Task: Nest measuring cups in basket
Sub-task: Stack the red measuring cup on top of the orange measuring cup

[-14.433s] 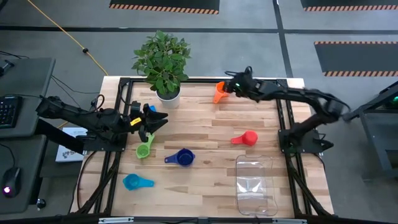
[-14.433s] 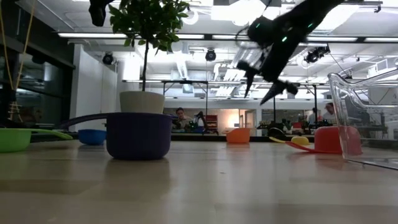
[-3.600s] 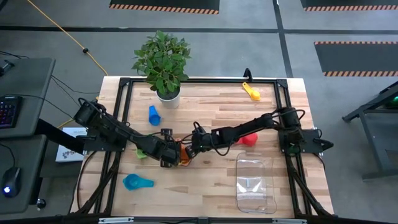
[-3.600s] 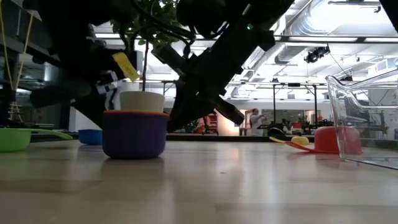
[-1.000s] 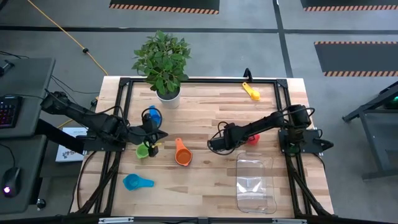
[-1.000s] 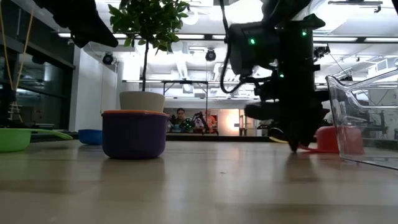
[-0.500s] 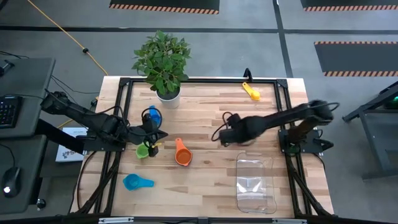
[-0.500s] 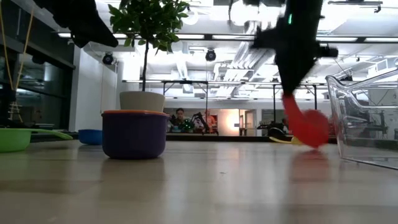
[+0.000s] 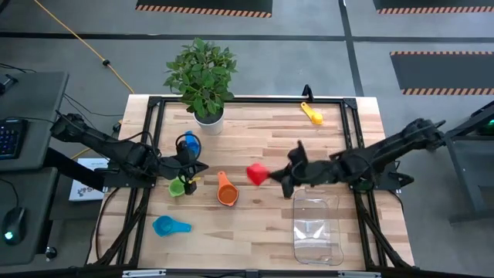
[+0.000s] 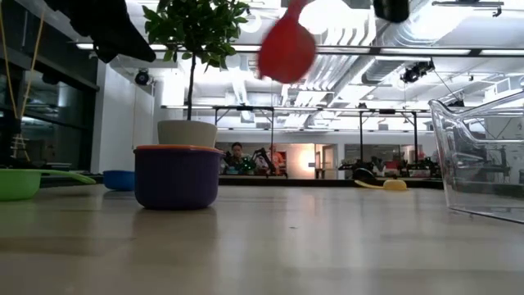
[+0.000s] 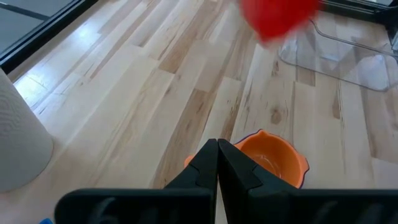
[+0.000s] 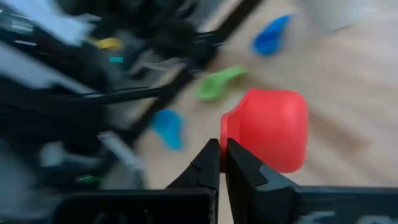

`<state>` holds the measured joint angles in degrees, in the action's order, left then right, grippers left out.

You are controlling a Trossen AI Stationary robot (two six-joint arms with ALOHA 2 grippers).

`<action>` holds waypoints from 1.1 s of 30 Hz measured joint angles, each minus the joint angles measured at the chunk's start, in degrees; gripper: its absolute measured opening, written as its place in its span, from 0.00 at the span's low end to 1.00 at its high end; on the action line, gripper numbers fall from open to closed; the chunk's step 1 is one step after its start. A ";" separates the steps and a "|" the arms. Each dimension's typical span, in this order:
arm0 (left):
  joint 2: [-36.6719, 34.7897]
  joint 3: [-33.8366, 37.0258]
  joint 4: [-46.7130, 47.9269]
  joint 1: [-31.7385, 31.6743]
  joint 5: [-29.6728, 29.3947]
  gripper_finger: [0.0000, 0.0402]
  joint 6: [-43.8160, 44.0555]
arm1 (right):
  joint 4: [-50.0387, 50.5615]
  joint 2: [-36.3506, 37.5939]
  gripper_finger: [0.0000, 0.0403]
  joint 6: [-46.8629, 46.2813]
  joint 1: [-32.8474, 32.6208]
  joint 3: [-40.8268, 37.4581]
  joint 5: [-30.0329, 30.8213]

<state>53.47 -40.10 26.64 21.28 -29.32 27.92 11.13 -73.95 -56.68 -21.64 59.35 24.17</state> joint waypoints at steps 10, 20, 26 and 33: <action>-0.02 -0.02 -0.66 0.02 -0.05 0.00 -0.05 | -66.20 -17.17 0.00 -8.33 -0.09 -20.58 -0.51; 0.00 -0.02 -1.10 0.00 -0.50 0.00 -0.09 | -77.32 -31.76 0.00 -15.17 2.59 -17.12 -5.88; 0.00 -0.02 -1.29 0.00 -0.50 0.00 -0.07 | -76.34 -32.90 0.00 -15.12 4.58 -16.74 -6.32; -0.01 -0.02 -1.29 0.00 -0.49 0.00 -0.04 | -71.31 -32.90 0.00 -18.39 6.38 -16.65 -12.15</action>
<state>53.46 -40.12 25.34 21.28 -29.81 27.88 -60.18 -106.85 -75.07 -15.27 42.70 12.02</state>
